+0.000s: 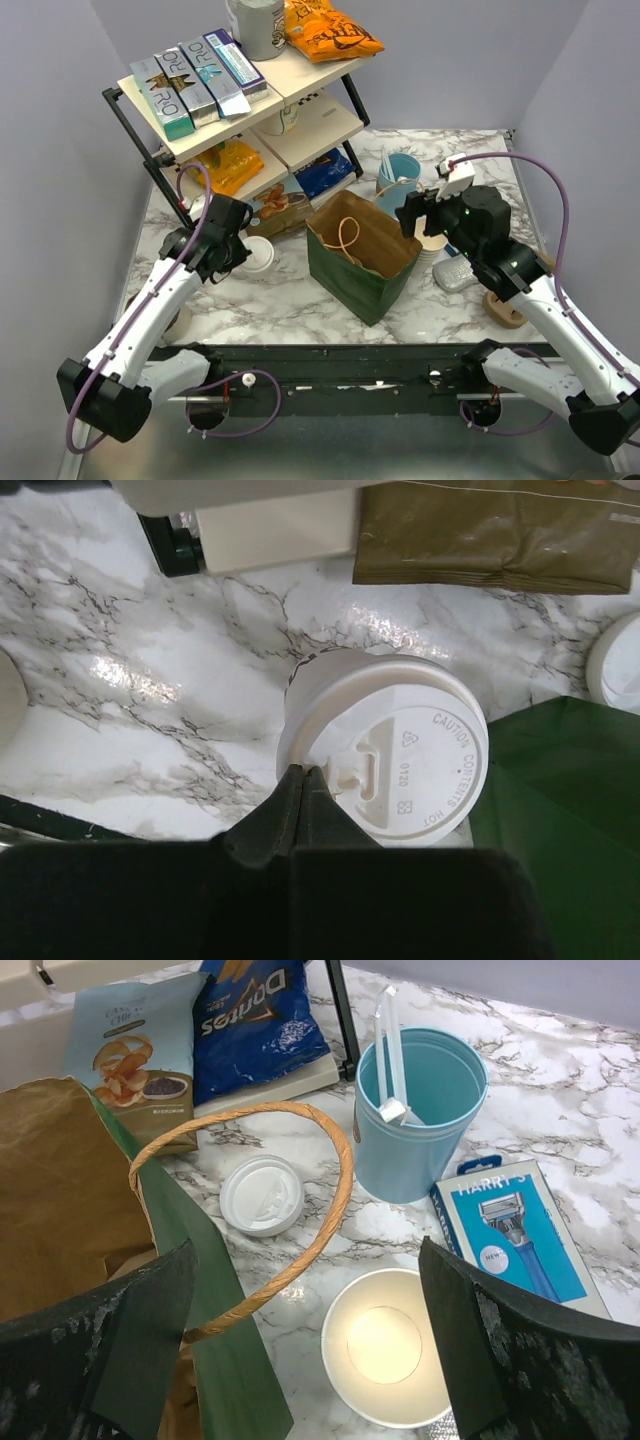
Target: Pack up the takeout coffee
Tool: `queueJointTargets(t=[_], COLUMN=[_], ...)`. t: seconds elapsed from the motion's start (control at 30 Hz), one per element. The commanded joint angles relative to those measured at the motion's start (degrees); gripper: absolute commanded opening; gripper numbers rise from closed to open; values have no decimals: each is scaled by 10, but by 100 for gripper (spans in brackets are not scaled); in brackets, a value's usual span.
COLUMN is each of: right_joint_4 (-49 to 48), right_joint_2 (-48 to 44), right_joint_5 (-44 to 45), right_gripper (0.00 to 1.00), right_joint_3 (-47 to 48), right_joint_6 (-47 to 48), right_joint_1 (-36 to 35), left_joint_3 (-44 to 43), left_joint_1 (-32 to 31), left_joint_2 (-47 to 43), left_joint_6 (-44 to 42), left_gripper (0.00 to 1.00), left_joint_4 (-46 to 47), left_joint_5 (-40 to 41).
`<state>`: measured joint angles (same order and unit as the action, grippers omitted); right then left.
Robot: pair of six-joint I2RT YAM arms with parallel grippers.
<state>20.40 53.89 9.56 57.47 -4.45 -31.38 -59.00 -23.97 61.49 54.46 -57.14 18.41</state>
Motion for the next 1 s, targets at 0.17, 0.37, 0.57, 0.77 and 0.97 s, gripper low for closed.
queueJointTargets(t=[0.17,0.37,0.57,0.77,0.97], right_joint_4=[-11,-34,45,125,133], right_joint_2=[-34,-73,-56,-40,-37], right_joint_5=[-58,-142,-75,-47,-118], right_gripper=[100,100,100,100,100], right_joint_3=[0,-7,47,62,39], right_joint_6=[62,114,15,-25,-4], right_joint_1=[2,2,2,2,2], left_joint_3=[-39,-66,-117,-166,-179], left_joint_1=[2,2,2,2,2], left_joint_2=[-87,-152,-182,-179,-183], left_joint_6=[-130,-168,-204,-216,-224], left_gripper=[0,0,0,0,0], left_joint_4=[-3,20,17,19,104], left_joint_5=[-95,-145,-158,-166,-228])
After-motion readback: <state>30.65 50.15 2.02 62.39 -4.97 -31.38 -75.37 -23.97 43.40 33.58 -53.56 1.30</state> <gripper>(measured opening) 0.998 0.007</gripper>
